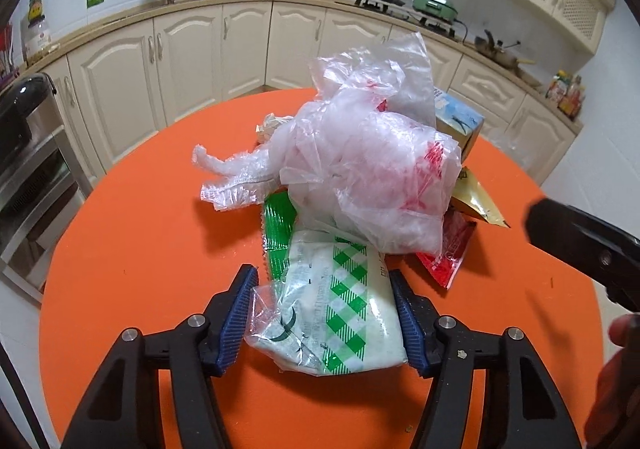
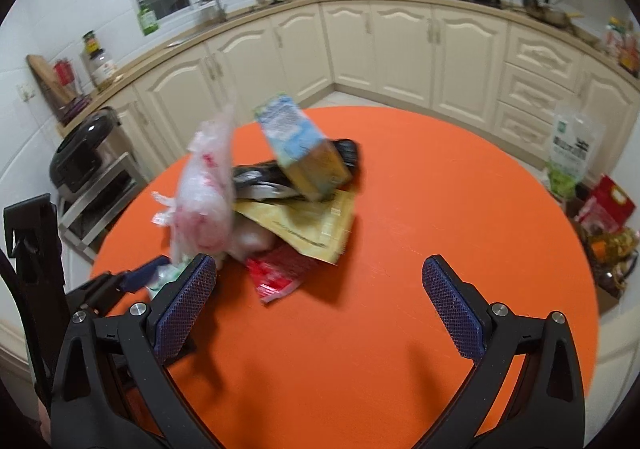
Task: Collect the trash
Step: 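Grasp the green-checked bag with the left tool while the right tool grasps a pink-printed plastic bag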
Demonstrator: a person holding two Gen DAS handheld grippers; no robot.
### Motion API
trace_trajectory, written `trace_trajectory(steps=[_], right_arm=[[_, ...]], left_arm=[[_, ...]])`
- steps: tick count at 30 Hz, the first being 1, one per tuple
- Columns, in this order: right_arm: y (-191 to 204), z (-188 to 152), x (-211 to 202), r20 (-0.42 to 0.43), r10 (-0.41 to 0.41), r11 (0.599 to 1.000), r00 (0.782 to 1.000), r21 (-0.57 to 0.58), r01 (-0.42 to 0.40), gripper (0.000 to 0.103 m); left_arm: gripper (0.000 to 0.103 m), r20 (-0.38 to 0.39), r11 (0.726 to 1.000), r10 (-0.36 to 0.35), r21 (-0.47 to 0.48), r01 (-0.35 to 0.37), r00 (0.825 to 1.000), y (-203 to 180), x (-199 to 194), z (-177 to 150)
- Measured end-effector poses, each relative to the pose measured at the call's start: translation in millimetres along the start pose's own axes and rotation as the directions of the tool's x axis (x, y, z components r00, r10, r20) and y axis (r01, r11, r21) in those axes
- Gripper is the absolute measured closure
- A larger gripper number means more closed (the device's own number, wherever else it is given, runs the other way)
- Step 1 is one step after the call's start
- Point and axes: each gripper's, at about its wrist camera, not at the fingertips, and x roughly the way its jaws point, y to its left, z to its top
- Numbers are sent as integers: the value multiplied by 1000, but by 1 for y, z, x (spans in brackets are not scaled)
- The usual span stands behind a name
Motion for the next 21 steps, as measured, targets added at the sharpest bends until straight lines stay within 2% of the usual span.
trace_trajectory(steps=[4, 7, 10, 11, 12, 13, 14, 15, 16, 18, 21], right_arm=[[18, 9, 10, -2, 61, 998, 998, -12, -61, 0], [30, 16, 21, -14, 119, 993, 993, -22, -119, 0], [46, 20, 45, -69, 156, 986, 985, -44, -159, 2], [53, 21, 56, -96, 158, 985, 983, -58, -164, 8], [59, 20, 66, -119, 143, 985, 982, -78, -153, 20], [64, 20, 69, -108, 122, 986, 987, -104, -134, 21], [68, 21, 69, -102, 125, 983, 987, -122, -138, 39], [71, 20, 69, -117, 156, 979, 981, -116, -170, 66], [72, 20, 68, -125, 182, 976, 975, -101, -195, 64], [79, 16, 63, -112, 151, 975, 982, -145, -167, 66], [80, 9, 49, -90, 153, 974, 984, -152, -165, 67]], left_arm=[[43, -1, 1000, -9, -12, 9, 1000, 16, 9, 14], [43, 0, 1000, -9, -19, 9, 1000, 26, 10, 10], [43, 2, 1000, -11, -28, 11, 1000, 34, 13, 15], [43, 2, 1000, -9, -28, 9, 1000, 35, 13, 12], [44, 3, 1000, -10, -29, 10, 1000, 36, 14, 13], [43, 2, 1000, -10, -29, 10, 1000, 36, 16, 14], [44, 1, 1000, -10, -29, 10, 1000, 39, 15, 10], [43, 2, 1000, -8, -29, 8, 1000, 37, 17, 12], [43, 2, 999, -10, -32, 10, 1000, 38, 20, 15], [43, 3, 999, -11, -33, 11, 1000, 37, 16, 4], [44, 11, 999, -1, -32, 1, 1000, 39, 13, -4]])
